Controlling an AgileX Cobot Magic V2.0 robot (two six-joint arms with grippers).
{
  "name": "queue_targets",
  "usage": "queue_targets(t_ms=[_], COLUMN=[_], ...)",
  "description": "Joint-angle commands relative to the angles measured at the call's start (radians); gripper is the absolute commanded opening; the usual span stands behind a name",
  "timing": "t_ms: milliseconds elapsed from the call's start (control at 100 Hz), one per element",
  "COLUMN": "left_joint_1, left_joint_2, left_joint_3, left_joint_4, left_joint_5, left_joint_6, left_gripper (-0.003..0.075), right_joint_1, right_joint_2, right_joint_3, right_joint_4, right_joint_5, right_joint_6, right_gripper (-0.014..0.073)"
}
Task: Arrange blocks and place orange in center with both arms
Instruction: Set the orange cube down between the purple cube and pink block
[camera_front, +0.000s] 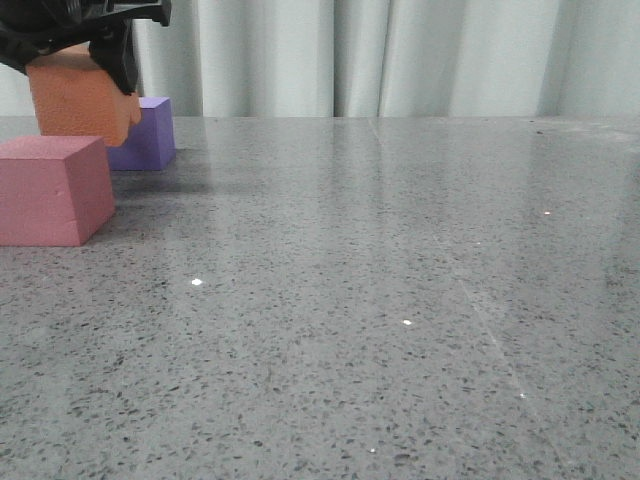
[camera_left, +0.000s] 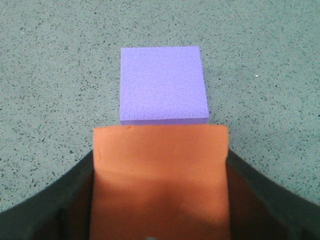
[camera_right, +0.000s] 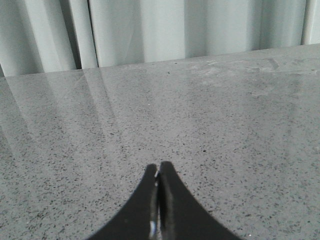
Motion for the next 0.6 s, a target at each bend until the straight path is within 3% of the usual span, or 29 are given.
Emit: queue_targets(t_ms=[0, 590], left_joint_1=[0.006, 0.006], left_joint_2=[-0.03, 0.047], left_joint_3=[-0.027, -0.027], left_joint_4=[0.019, 0.005], left_joint_5=[-0.047, -0.062], left_joint_6=[0.0, 0.0], left_gripper=[0.0272, 0.0272], right_joint_1=[-0.003, -0.003], right_joint_2=[-0.001, -0.001], right_joint_3=[-0.013, -0.013], right_joint_4=[-0.002, -0.002], right_joint_5=[-0.081, -0.081], right_joint_6=[-0.01, -0.01], right_gripper=[-0.0067, -0.0067])
